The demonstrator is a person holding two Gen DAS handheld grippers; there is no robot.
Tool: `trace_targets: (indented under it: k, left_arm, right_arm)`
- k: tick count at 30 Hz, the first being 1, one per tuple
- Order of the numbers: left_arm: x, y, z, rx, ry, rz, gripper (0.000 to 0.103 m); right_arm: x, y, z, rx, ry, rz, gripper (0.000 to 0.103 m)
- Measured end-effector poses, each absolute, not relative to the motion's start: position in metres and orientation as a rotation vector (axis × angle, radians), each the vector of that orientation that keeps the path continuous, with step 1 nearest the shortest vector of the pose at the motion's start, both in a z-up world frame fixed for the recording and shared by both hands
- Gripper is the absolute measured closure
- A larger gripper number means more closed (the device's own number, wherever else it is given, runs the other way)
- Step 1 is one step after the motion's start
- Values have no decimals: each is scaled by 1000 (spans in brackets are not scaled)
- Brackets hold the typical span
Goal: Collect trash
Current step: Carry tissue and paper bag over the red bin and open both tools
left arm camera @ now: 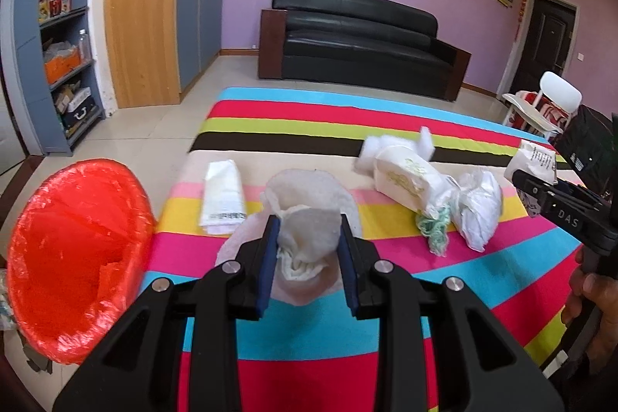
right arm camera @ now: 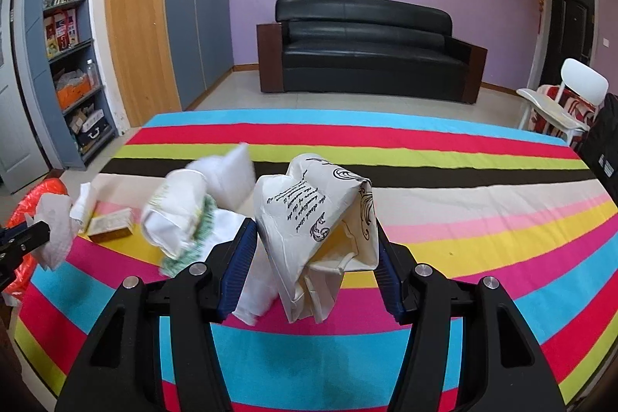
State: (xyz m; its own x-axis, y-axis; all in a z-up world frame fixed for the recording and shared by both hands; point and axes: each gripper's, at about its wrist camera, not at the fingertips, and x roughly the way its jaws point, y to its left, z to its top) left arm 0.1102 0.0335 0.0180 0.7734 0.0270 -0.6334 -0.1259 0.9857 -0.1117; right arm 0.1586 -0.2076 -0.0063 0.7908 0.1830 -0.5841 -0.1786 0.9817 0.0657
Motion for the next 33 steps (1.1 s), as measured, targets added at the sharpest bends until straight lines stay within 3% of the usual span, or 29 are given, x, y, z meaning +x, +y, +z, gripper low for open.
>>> trace_targets:
  k: [33]
  left_arm:
    - [63, 139, 50, -241, 610, 327, 74]
  right_arm:
    - [156, -77, 34, -24, 570, 398, 48]
